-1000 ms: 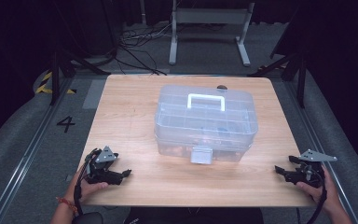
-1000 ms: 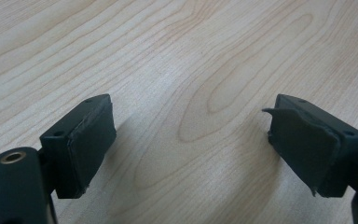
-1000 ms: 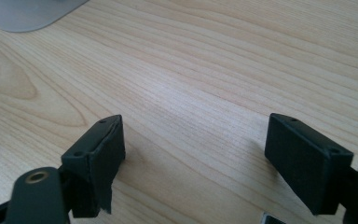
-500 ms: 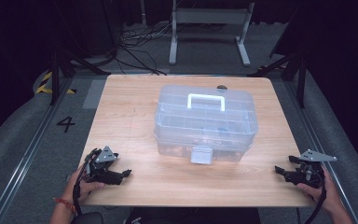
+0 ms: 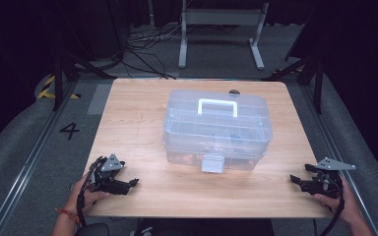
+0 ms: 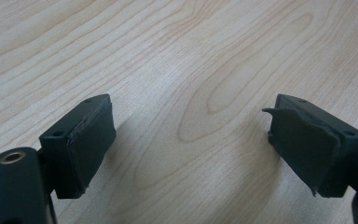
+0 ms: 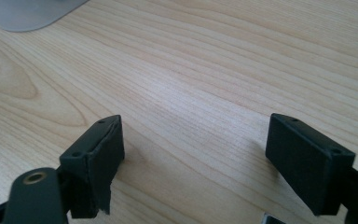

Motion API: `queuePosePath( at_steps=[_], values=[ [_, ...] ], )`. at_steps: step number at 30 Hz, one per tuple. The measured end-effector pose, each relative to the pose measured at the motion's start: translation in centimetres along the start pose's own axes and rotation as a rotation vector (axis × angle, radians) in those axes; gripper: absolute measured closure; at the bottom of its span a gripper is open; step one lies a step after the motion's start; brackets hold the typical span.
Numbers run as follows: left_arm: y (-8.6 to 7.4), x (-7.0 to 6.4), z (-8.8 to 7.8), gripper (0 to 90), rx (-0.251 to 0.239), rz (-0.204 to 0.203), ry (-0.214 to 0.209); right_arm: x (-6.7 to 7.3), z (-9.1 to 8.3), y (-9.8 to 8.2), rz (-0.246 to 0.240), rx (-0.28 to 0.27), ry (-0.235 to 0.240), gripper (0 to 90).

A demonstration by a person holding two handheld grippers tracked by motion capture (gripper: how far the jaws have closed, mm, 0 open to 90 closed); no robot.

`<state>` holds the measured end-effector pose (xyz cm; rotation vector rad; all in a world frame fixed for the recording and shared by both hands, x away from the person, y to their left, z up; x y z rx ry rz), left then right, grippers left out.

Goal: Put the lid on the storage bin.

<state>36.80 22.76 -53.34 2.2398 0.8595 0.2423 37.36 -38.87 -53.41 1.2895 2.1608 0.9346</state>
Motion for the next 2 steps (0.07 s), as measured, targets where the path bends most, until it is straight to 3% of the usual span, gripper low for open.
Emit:
queuePosePath(
  at_steps=[2],
  values=[
    [0.00,0.00,0.00,14.7,0.000,0.000,0.000,0.00,0.00,0.00,-0.001,0.000,0.000,19.8]
  ],
)
Point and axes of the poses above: each handheld gripper's, and its own axes: z roughly forward along the jaws, y roughly out of its top, x roughly to its left, the point moved 7 cm from there along z, roughly forward along the jaws, and after that the axes turned 4 degrees about -y, right-handed, at the moved point
